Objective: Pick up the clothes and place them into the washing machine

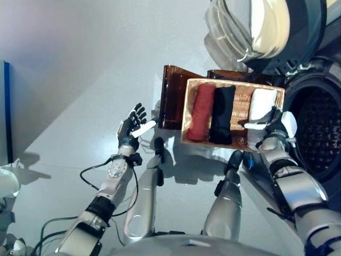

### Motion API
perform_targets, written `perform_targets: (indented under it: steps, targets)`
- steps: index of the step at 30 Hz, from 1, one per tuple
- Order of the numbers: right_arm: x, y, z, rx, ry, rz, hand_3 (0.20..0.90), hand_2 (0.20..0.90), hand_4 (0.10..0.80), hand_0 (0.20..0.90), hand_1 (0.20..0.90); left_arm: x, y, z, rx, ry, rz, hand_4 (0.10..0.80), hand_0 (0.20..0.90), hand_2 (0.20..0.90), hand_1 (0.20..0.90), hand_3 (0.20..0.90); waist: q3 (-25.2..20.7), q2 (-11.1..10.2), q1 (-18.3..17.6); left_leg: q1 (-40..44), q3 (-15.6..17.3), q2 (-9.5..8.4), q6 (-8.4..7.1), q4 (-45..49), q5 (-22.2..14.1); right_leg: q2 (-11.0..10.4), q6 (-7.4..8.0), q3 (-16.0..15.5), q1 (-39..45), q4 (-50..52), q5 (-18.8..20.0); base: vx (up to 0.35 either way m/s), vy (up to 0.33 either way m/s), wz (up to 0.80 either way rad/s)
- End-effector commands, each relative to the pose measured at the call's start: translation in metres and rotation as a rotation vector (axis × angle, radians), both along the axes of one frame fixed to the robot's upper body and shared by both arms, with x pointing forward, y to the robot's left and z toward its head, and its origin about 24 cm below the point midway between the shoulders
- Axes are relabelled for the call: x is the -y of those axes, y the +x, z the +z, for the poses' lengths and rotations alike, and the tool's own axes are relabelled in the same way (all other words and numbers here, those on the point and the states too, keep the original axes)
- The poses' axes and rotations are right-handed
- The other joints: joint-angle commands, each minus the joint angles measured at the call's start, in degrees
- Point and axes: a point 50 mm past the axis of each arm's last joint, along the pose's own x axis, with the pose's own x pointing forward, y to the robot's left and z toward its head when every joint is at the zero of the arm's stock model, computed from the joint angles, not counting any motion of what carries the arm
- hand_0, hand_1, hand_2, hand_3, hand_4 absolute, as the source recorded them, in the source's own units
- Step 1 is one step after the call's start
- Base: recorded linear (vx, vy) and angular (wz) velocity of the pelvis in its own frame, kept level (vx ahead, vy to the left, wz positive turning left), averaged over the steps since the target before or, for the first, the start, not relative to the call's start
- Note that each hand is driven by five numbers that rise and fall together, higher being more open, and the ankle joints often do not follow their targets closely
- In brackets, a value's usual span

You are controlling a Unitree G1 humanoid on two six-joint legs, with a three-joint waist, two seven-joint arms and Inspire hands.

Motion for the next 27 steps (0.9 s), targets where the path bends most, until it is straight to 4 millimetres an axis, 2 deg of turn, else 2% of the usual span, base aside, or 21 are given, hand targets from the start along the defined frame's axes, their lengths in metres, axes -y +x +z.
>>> perform_targets:
  steps: [1, 8, 9, 10, 11, 12, 19, 27]
  targets:
    - [0.004, 0.009, 0.021, 0.058, -0.028, 0.026, 0.9, 0.9, 0.8, 0.9, 0.9, -0.01, 0.001, 0.032, 0.167, -0.025, 0.025, 0.8, 0.9, 0.9, 0.9, 0.9, 0.2, 1.3, 0.2, -2.2, -0.5, 3.38, -4.02, 7.7, -4.5, -2.4, -0.62, 3.9, -3.1, 6.9, 1.8, -0.006, 0.002, 0.06]
    - [0.003, 0.006, 0.011, 0.022, 0.031, -0.031, 0.9, 0.9, 0.8, 0.9, 0.9, -0.01, -0.003, 0.034, 0.175, -0.036, 0.012, 0.8, 0.9, 0.9, 0.9, 0.9, -0.2, 3.3, 1.6, -6.7, -1.4, 2.63, -3.83, 11.8, -5.7, -3.3, -0.97, 5.4, -7.9, 12.4, -0.4, -0.003, 0.009, 0.02]
    - [0.004, 0.005, 0.009, -0.009, 0.015, -0.03, 0.532, 0.532, 0.537, 0.532, 0.532, -0.009, -0.004, 0.033, 0.171, -0.035, 0.001, 0.8, 0.9, 0.9, 0.9, 0.9, -0.2, 3.5, 1.8, -7.1, -1.5, 2.54, -3.8, 12.2, -5.8, -3.4, -1.05, 5.7, -8.5, 12.8, -0.5, -0.004, 0.038, 0.12]
    - [0.005, 0.003, 0.007, -0.027, 0.007, -0.031, 0.444, 0.444, 0.475, 0.444, 0.444, -0.008, -0.005, 0.032, 0.168, -0.032, -0.008, 0.8, 0.9, 0.9, 0.9, 0.9, -0.3, 3.7, 1.9, -7.4, -1.3, 2.51, -3.74, 12.4, -5.9, -3.5, -1.09, 5.7, -8.9, 12.9, -0.5, 0.007, 0.03, 0.09]
    - [0.006, 0.002, 0.006, -0.049, -0.003, -0.033, 0.238, 0.238, 0.327, 0.238, 0.238, -0.007, -0.006, 0.03, 0.163, -0.029, -0.015, 0.8, 0.9, 0.9, 0.9, 0.9, -0.5, 3.8, 2.1, -7.7, -1.2, 2.48, -3.64, 12.5, -5.8, -3.4, -1.08, 5.8, -9.2, 13.0, -0.6, 0.008, 0.025, 0.08]
    - [0.008, 0.0, 0.004, -0.071, -0.012, -0.04, 0.2, 0.2, 0.3, 0.2, 0.2, -0.006, -0.007, 0.03, 0.161, -0.025, -0.026, 0.8, 0.9, 0.9, 0.9, 0.9, -0.6, 4.0, 2.4, -8.0, -1.2, 2.33, -3.52, 12.5, -5.9, -3.5, -1.05, 5.7, -9.5, 12.9, -0.5, 0.012, 0.026, 0.05]
    - [0.009, -0.001, 0.003, -0.146, -0.09, -0.022, 0.2, 0.2, 0.3, 0.2, 0.2, -0.005, -0.007, 0.031, 0.168, -0.021, -0.037, 0.8, 0.9, 0.9, 0.9, 0.9, -1.2, 4.7, 3.1, -8.8, -1.0, 1.63, -3.15, 12.2, -5.9, -4.0, -0.92, 6.3, -10.9, 12.7, -0.4, 0.002, 0.006, -0.02]
    - [0.007, 0.003, 0.006, -0.134, -0.096, -0.017, 0.2, 0.2, 0.3, 0.2, 0.2, -0.005, -0.006, 0.032, 0.17, -0.026, -0.016, 0.8, 0.9, 0.9, 0.9, 0.9, -1.4, 4.8, 3.0, -9.5, -0.5, 1.11, -2.97, 12.5, -6.2, -4.3, -0.96, 7.1, -11.7, 12.5, -0.3, 0.0, 0.0, 0.0]
